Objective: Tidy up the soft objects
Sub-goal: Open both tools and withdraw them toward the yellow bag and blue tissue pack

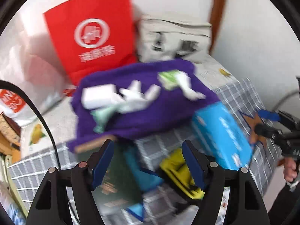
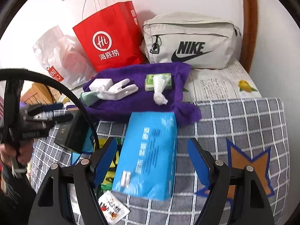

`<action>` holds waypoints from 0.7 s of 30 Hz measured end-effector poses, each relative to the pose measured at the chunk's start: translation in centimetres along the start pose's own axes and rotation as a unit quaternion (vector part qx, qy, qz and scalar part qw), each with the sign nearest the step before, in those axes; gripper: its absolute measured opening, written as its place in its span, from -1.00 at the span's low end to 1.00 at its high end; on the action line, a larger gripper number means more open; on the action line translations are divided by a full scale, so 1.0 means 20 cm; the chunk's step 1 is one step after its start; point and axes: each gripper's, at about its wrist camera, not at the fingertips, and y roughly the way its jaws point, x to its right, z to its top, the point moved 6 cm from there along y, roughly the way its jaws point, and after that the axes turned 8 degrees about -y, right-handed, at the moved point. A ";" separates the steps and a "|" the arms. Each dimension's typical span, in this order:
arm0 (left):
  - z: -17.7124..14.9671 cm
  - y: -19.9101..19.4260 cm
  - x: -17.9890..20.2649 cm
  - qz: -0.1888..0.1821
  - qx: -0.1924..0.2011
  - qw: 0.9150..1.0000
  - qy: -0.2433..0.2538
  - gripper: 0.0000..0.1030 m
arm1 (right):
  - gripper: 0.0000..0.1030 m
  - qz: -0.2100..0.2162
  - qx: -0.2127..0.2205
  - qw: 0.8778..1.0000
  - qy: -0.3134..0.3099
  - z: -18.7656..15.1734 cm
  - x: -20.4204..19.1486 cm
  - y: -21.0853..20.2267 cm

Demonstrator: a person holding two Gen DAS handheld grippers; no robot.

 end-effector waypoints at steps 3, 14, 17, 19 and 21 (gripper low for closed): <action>-0.12 0.03 0.15 -0.025 -0.015 0.999 0.029 0.47 | 0.50 -0.002 0.005 1.000 0.010 -0.06 0.02 -0.06; -0.24 0.31 0.30 0.054 -0.050 0.988 0.132 0.47 | 0.50 -0.006 0.010 1.000 0.028 -0.23 0.08 -0.18; -0.25 0.36 0.31 0.039 -0.065 0.987 0.139 0.23 | 0.50 -0.008 0.003 0.999 0.031 -0.26 0.10 -0.17; -0.25 0.39 0.31 0.038 -0.078 0.986 0.139 0.03 | 0.50 -0.009 -0.003 0.999 0.034 -0.28 0.12 -0.14; -0.25 0.42 0.30 0.025 -0.086 0.987 0.130 -0.10 | 0.50 -0.010 -0.011 0.999 0.039 -0.29 0.14 -0.11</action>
